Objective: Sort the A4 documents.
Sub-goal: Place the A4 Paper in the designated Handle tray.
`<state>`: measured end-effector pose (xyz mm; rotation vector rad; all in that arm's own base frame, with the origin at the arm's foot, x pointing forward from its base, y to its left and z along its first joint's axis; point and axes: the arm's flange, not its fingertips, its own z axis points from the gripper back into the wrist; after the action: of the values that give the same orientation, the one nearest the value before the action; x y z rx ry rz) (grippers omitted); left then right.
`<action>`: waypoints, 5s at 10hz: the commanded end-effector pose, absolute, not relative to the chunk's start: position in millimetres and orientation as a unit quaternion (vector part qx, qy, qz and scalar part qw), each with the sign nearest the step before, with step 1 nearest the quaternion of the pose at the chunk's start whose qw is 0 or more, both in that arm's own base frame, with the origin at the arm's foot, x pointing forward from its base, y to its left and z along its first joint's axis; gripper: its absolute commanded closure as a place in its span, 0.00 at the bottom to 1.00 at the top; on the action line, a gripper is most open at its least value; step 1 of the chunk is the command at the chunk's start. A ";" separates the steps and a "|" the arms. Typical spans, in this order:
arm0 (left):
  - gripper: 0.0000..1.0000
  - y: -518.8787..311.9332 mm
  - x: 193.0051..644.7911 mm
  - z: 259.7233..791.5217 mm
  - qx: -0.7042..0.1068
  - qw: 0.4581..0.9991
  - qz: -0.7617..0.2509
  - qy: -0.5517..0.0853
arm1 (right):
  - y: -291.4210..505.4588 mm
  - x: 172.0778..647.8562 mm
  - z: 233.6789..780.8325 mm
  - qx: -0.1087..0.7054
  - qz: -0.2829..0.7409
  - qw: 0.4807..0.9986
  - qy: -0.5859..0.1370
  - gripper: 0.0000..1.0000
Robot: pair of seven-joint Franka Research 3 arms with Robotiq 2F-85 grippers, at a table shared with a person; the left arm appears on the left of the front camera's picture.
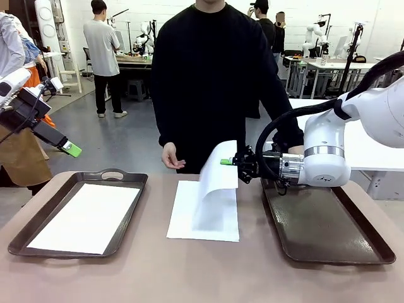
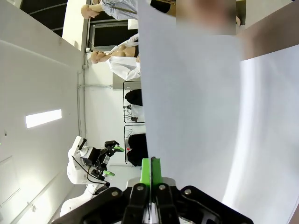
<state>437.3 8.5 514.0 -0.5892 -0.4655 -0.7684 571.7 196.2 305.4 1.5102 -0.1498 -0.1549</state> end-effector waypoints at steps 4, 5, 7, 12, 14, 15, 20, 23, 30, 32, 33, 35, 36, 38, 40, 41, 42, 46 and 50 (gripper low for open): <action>0.00 8.0 436.9 513.7 -0.281 0.857 -0.371 -0.222 | 196.2 572.0 305.1 0.686 -0.075 0.720 -0.070 1.00; 0.00 8.0 436.9 513.7 -0.281 0.857 -0.371 -0.222 | 196.2 572.0 305.1 0.686 -0.075 0.720 -0.070 1.00; 0.00 8.0 436.9 513.7 -0.281 0.857 -0.371 -0.222 | 196.1 571.7 305.4 0.684 -0.070 0.723 -0.068 0.99; 0.00 8.0 436.9 513.7 -0.281 0.857 -0.371 -0.222 | 90.1 561.8 364.6 0.685 0.065 0.724 -0.056 0.99; 0.00 8.0 436.9 513.7 -0.281 0.857 -0.371 -0.222 | 60.7 562.0 362.8 0.675 0.067 0.733 -0.045 0.99; 0.00 8.0 436.9 513.7 -0.281 0.857 -0.371 -0.222 | 49.0 561.5 362.0 0.677 0.061 0.732 -0.042 0.99; 0.00 8.0 436.9 513.7 -0.281 0.857 -0.371 -0.222 | -6.4 558.3 357.6 0.682 0.046 0.726 -0.071 0.99; 0.00 8.0 436.9 513.7 -0.281 0.857 -0.371 -0.222 | -14.9 557.2 333.7 0.691 0.038 0.720 -0.060 0.99; 0.00 8.0 436.9 513.7 -0.281 0.857 -0.371 -0.222 | -74.7 559.0 301.5 0.610 0.056 0.790 -0.038 0.99; 0.00 8.0 436.9 513.7 -0.281 0.857 -0.371 -0.222 | -72.2 554.9 299.3 0.570 0.086 0.816 -0.042 0.99; 0.00 8.0 436.9 513.7 -0.281 0.857 -0.371 -0.222 | -72.4 553.6 296.7 0.547 0.093 0.830 -0.045 0.99; 0.00 8.0 436.9 513.7 -0.281 0.857 -0.371 -0.222 | -74.7 547.8 292.0 0.487 0.105 0.866 -0.056 0.99; 0.00 8.0 436.9 513.7 -0.281 0.857 -0.371 -0.222 | -79.2 544.1 292.6 0.454 0.106 0.882 -0.071 0.99; 0.00 8.0 436.9 513.7 -0.281 0.857 -0.371 -0.222 | -89.3 540.7 296.3 0.416 0.100 0.899 -0.096 0.99; 0.00 8.0 436.9 513.7 -0.281 0.857 -0.371 -0.222 | -98.4 537.4 292.9 0.393 0.068 0.909 -0.120 0.99; 0.00 8.0 436.9 513.7 -0.281 0.857 -0.371 -0.222 | -99.5 536.0 292.9 0.388 0.066 0.911 -0.122 0.99; 0.00 8.0 436.9 513.7 -0.281 0.857 -0.371 -0.222 | -99.0 535.6 293.6 0.380 0.065 0.914 -0.125 0.99; 0.00 8.0 436.9 513.7 -0.281 0.857 -0.371 -0.222 | -92.0 540.7 295.8 0.377 0.065 0.915 -0.126 0.99; 0.00 8.0 436.9 513.7 -0.281 0.857 -0.371 -0.222 | -96.7 542.2 299.3 0.355 0.045 0.925 -0.124 0.94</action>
<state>437.3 8.6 514.0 -0.5894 -0.4656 -0.7684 546.3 -99.2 296.4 0.7515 -0.2543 0.1278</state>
